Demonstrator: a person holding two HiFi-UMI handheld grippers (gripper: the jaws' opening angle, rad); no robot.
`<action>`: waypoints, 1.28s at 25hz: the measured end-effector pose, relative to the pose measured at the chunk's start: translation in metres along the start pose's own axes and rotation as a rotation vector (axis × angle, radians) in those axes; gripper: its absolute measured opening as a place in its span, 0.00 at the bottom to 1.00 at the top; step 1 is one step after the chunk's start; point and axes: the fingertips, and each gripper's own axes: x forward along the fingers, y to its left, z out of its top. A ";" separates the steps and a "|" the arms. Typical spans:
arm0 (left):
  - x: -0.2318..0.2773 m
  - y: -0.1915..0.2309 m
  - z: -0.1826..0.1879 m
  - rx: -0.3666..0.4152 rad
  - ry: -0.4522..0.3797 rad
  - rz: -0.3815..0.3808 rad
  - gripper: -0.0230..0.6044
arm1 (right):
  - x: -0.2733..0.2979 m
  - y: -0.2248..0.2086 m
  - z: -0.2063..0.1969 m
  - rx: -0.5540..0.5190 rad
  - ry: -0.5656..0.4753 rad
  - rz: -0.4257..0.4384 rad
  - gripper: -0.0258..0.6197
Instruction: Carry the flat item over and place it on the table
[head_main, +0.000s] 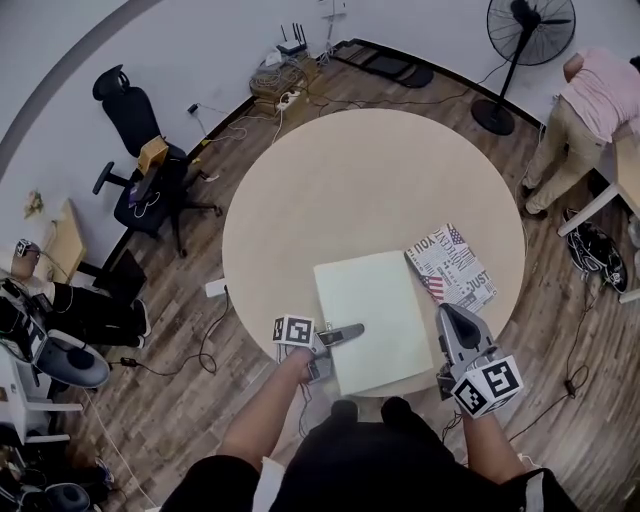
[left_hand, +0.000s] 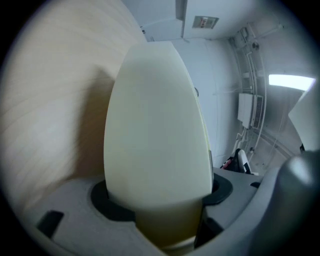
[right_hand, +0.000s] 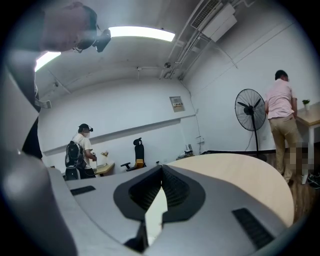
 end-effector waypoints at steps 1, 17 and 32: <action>0.000 0.002 -0.001 0.022 0.017 0.037 0.56 | 0.001 0.005 0.000 0.005 -0.002 0.008 0.04; -0.015 0.009 0.010 0.241 -0.038 0.433 0.71 | 0.008 0.031 0.007 -0.003 -0.008 0.093 0.04; -0.056 0.035 0.005 0.250 -0.106 0.610 0.75 | 0.003 0.039 0.003 -0.006 0.003 0.124 0.04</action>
